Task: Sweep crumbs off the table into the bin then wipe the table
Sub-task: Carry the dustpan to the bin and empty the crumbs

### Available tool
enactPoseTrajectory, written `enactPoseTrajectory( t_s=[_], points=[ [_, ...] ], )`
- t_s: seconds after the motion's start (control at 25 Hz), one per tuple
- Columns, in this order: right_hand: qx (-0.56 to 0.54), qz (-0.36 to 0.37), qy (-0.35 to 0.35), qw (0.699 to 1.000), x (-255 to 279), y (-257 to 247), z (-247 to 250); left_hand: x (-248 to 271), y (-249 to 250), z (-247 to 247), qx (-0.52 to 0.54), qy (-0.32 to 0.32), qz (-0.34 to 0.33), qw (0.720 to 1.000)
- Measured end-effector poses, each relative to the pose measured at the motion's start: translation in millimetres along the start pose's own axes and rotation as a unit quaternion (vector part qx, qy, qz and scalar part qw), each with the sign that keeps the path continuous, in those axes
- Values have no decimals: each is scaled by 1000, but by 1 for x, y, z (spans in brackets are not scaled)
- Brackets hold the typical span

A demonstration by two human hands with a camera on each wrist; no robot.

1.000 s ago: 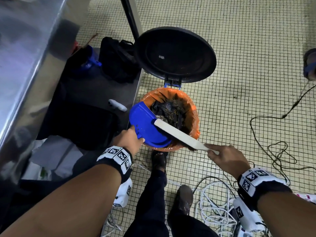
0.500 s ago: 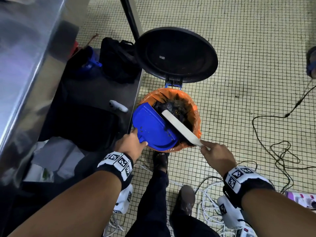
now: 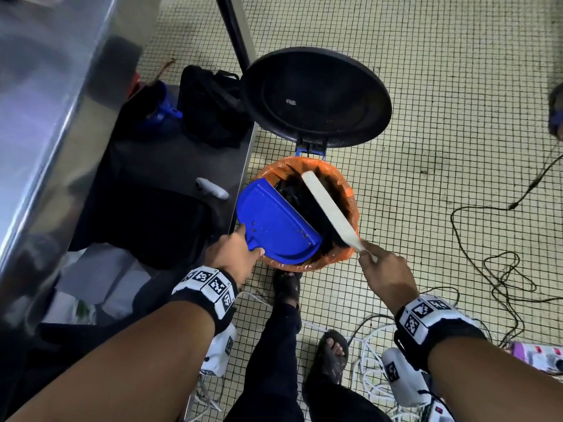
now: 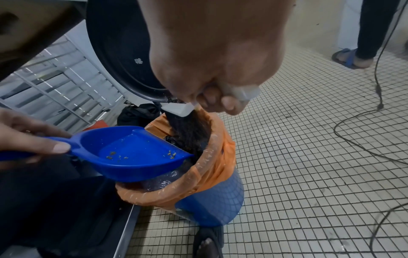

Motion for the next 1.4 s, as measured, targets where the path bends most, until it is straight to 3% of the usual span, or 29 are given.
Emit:
enactPoseTrajectory(
  t_s=[0.12,0.4,0.68,0.92,1.12,1.4],
  points=[
    [-37,9,-11,999,-2,-3,-14,-3,4,-3,9,-13,4,1000],
    [31,47,-38,998,-2,-8,-46,-6,5,-4,51,-32,-5,998],
    [18,83,11,996,-18,-33,-36,-5,5,2,40,-34,-20,998],
    [62,85,-47,993,-4,-10,-36,-11,4,5,26,-32,-5,999],
    [90,46,-37,994,-9,2,-38,-5,7,1,30,-42,-9,999],
    [26,81,-40,996,-5,-6,-42,-12,6,8,16,-36,-3,999]
  ],
)
Point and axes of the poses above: each hand's wrist, its own x-axis away from the middle knuckle, its own z-axis out of the back of the hand, y = z × x, the point moved 10 cm from there along -x, towards the middle knuckle, and after that the axes turned 13 degrees about -x, right-handed, at the moved point
